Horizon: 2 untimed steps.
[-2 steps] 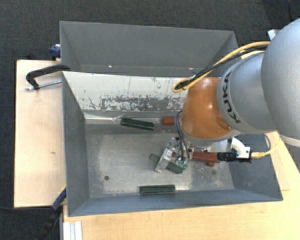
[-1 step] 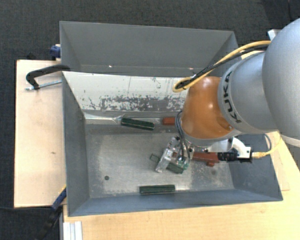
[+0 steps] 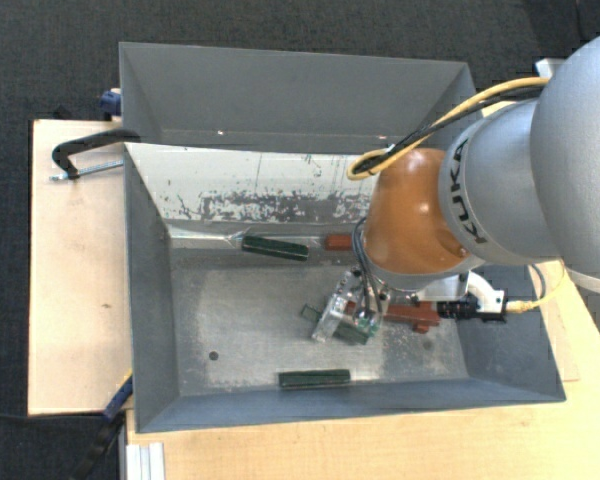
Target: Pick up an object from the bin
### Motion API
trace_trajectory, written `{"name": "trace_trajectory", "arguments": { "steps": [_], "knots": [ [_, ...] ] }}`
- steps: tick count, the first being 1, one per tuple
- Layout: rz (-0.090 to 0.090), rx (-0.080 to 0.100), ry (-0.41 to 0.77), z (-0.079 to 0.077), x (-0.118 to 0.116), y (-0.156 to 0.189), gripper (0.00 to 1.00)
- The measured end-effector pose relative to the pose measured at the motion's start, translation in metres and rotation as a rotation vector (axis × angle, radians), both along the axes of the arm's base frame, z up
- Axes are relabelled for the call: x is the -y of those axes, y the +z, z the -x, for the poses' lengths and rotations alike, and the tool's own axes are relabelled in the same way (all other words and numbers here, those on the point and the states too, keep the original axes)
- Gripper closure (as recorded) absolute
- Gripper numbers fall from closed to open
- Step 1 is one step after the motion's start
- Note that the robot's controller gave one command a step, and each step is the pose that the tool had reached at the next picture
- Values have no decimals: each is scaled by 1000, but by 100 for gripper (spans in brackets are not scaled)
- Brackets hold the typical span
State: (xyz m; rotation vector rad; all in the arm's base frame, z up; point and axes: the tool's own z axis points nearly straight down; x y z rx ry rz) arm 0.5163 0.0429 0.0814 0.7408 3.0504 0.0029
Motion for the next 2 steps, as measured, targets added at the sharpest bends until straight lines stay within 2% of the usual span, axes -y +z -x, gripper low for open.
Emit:
{"name": "trace_trajectory", "arguments": {
  "steps": [2],
  "knots": [
    [0, -7, 1, 2, 0, 29, 100]
  ]
}}
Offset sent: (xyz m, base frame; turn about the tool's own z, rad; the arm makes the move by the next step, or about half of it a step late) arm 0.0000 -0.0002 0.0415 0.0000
